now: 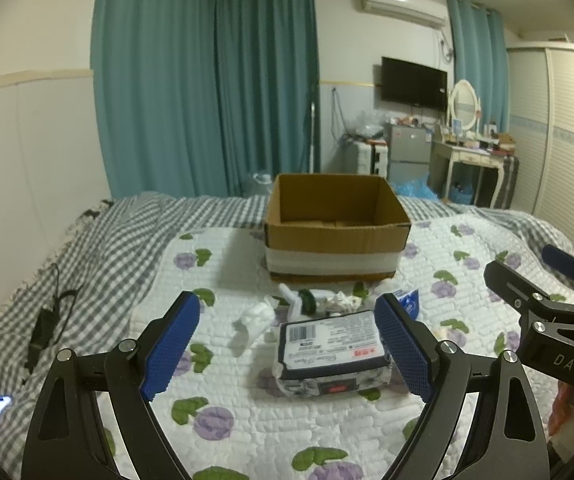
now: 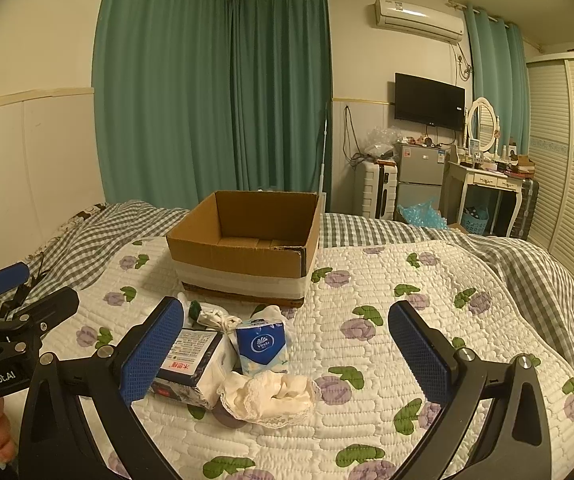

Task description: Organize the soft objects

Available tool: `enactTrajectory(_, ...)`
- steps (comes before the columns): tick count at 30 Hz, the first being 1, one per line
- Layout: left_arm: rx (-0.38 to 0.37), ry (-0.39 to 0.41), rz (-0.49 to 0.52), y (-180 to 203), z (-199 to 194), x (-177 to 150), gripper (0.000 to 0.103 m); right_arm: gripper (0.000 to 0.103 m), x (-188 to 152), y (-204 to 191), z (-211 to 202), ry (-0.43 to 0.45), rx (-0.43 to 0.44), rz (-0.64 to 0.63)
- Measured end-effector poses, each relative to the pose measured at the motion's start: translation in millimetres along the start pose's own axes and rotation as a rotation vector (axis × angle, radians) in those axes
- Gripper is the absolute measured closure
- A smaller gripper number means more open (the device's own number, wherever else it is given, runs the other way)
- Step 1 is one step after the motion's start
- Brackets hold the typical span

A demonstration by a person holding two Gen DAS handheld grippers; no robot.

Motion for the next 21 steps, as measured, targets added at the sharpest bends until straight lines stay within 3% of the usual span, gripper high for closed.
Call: enactTrajectory(21, 0.009, 0.002, 0.004, -1.9, -0.5, 0.9, 0.012, 0.0, 0.5, -0.2, -0.2, -0.003, 0.001, 0.0)
Point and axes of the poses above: each gripper's, at about its wrist camera, not at the fingertips, and z roughly the way its jaws point, y to its right, x to its top, the point moved 4 cm from there along z, roughly the way its jaws point, and after that the axes turned 5 degrees about -x, right-handed, at the moved point
